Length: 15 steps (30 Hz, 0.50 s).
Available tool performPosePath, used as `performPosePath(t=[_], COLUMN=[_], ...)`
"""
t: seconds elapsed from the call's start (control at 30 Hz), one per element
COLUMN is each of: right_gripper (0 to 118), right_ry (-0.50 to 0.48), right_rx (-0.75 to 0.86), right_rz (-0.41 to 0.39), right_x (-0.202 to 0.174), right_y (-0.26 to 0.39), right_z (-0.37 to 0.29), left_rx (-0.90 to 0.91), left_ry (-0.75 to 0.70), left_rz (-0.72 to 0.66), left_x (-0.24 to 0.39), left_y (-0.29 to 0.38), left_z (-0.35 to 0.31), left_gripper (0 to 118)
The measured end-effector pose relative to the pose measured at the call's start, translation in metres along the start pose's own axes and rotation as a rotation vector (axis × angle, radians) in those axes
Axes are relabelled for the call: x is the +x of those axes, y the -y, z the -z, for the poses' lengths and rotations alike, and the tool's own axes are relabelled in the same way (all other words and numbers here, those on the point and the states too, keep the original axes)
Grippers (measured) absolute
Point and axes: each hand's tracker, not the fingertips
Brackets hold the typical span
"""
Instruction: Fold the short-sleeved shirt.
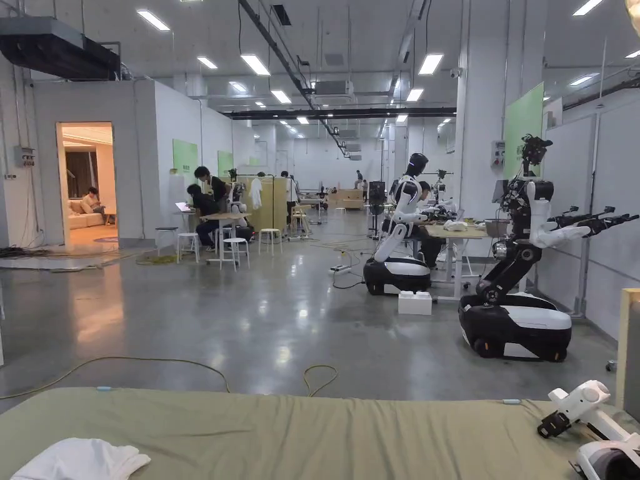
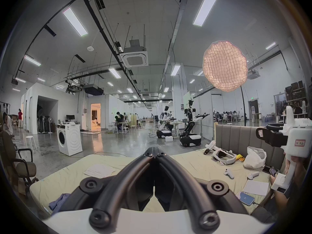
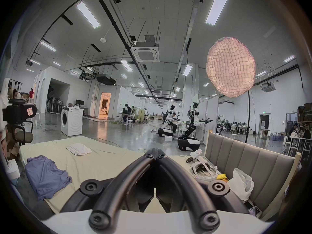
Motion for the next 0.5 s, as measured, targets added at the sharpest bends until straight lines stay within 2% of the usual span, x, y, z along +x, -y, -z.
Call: performPosePath(t=[0.5], right_gripper=[0], right_ry=[-0.004], right_rx=[-0.038], right_rz=[-0.01], right_x=[0.0006], right_y=[0.0065], right_z=[0.0011], left_rx=[-0.024], left_ry=[-0.041], left_rz=[0.002], left_x=[-0.006], left_y=[0.0058], left_z=[0.0045], left_gripper=[0])
